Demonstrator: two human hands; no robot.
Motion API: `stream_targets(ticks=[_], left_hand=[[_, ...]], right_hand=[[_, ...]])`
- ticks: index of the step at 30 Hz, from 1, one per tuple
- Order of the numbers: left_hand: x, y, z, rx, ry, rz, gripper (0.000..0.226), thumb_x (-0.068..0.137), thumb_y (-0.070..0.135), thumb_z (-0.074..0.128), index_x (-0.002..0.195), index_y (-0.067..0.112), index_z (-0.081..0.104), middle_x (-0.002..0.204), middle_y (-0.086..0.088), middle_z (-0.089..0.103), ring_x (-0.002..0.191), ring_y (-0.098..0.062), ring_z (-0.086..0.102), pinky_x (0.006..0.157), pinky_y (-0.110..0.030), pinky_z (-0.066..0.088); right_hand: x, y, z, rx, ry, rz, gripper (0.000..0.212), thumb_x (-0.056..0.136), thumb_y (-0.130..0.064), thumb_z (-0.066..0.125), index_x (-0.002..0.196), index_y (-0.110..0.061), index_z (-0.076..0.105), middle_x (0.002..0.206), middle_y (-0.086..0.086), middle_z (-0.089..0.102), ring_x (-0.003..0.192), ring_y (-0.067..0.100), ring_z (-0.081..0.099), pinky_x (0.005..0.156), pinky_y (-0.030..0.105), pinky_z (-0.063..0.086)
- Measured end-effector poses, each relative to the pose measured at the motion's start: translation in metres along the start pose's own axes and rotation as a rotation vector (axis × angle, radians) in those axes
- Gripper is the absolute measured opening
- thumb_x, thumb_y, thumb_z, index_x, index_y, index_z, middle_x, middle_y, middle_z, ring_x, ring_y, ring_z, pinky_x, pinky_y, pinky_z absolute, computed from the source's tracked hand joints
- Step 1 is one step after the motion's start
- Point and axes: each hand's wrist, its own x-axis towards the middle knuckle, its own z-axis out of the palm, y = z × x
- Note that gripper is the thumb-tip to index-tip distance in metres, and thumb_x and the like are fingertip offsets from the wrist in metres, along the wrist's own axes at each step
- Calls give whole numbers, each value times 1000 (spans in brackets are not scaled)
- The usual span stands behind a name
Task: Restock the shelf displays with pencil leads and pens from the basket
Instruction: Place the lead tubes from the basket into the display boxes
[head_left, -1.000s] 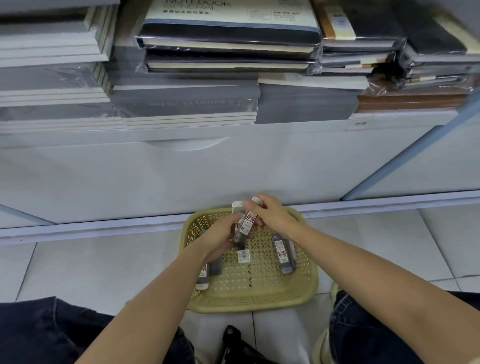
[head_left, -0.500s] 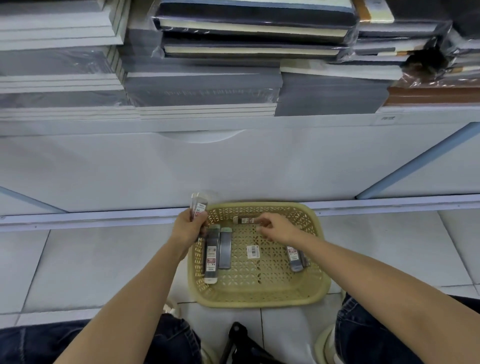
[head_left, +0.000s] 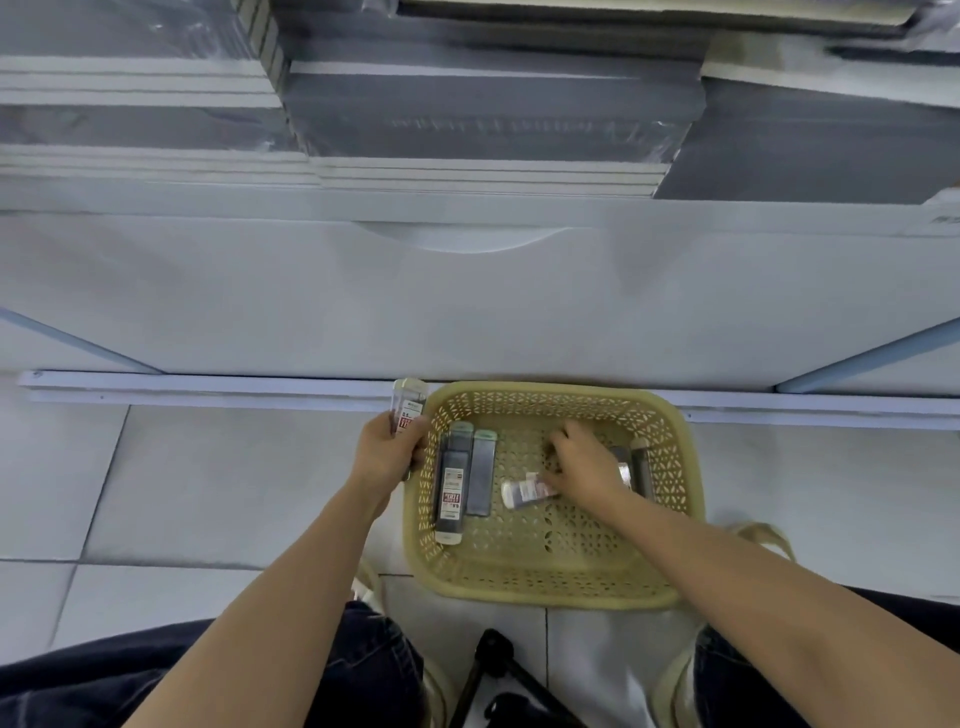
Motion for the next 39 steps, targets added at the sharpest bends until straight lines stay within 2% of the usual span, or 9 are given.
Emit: stream_targets(ticks=[5,8,15,19,22,27,32,36,39], left_hand=[[-1,1,-5,22,-52,-16,24,96,17,58,73,8,55,56,-3,52,46,-11,44,42,-19,35],[-1,1,-6,20,-70,-18,23,96,17,58,76,8,55,59,-4,53,47,-11,45,44,-20,36],[-2,0,-7,16,-84,-3,19,97,17,56,82,7,55,63,-4,54,51,-10,47,46,-20,38],[-4,1,-6,33,-89,7,18,98,17,55,84,6,55,64,-4,55,51,-9,48,46,-19,39],[-5,0,-6,49,-90,3,18,98,18,55,85,6,56,65,-5,56,53,-11,48,48,-21,40],[-12,8,-1,54,-109,16,18,98,15,55,81,9,55,63,-4,55,50,-9,47,44,-16,40],[-30,34,20,85,-293,49,14,93,18,64,86,6,61,66,-10,57,54,-16,51,46,-20,40],[-52,59,40,47,-421,119,16,84,17,74,90,6,64,66,-15,57,50,-17,49,51,-24,41],[-67,80,49,86,-439,146,23,83,21,75,93,2,65,63,-9,59,48,-14,49,43,-22,35]], right_hand=[[12,-38,8,254,-33,-176,72,82,-33,73,144,-21,38,144,-1,42,129,20,44,106,34,41],[21,-59,20,178,-81,-163,89,78,-32,77,150,-19,27,150,2,34,137,23,33,113,38,34],[12,-59,44,123,-48,-143,55,77,-20,76,126,-15,52,128,5,51,122,24,46,101,34,40],[2,-55,47,166,-80,-130,63,70,-28,83,123,-16,50,127,3,46,120,20,41,101,32,38],[-3,-52,39,291,-162,-51,46,73,-22,82,108,-21,52,119,2,51,112,19,49,94,33,46],[-1,-40,-18,494,-376,-101,16,85,-17,71,101,-18,66,91,-8,59,85,10,57,73,27,50],[-8,-38,-104,685,-333,-127,13,89,-25,69,99,-17,67,83,-6,65,66,7,57,63,22,45],[-23,-44,-150,958,-229,-66,8,92,-5,61,98,-7,56,71,5,55,46,6,43,43,18,34],[-38,-45,-181,1128,-244,-79,15,92,3,57,104,-5,59,70,4,59,47,5,49,45,17,41]])
